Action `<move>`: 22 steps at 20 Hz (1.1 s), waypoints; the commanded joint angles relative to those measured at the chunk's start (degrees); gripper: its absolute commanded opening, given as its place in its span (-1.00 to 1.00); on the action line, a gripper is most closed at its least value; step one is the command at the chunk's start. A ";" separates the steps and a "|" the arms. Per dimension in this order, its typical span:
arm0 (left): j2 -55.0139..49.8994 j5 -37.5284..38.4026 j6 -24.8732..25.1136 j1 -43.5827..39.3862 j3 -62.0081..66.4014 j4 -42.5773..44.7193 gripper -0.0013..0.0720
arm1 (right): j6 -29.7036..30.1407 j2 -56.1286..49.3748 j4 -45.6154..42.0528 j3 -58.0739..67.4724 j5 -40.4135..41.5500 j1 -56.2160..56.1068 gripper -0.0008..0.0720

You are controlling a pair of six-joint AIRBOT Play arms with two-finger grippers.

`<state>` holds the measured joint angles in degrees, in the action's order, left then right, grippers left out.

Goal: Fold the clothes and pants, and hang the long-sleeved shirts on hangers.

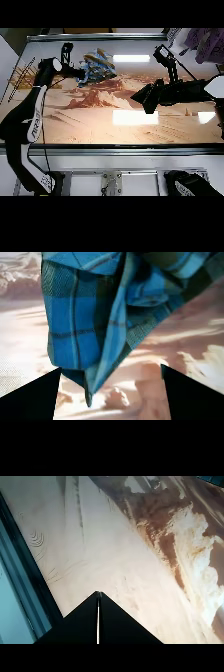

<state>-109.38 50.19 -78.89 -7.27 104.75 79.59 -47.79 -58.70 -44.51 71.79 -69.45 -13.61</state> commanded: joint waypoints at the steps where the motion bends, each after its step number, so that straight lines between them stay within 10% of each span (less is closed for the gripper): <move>1: -10.03 -3.26 0.02 -0.02 6.78 2.84 1.00 | 0.00 -0.02 0.02 -0.02 -0.02 -0.04 -0.91; 6: -14.78 -1.60 -0.94 -2.45 11.67 2.73 0.96 | 0.00 -0.02 0.02 -0.02 -0.02 -0.04 -0.91; 8: -14.53 -0.55 -3.76 -3.04 11.56 2.73 -0.57 | -0.02 -0.02 0.02 -0.02 -0.02 -0.04 -0.91; 9: -13.77 0.70 -4.50 -3.21 11.56 2.73 -0.93 | 0.00 -0.02 0.02 -0.02 -0.02 -0.04 -0.91; 22: 29.35 23.54 -4.44 -17.59 11.54 2.97 -0.93 | 0.00 -0.02 0.02 -0.02 -0.02 -0.04 -0.91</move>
<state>-88.40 65.71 -83.31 -20.49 116.29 82.52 -47.79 -58.70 -44.51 71.79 -69.47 -13.61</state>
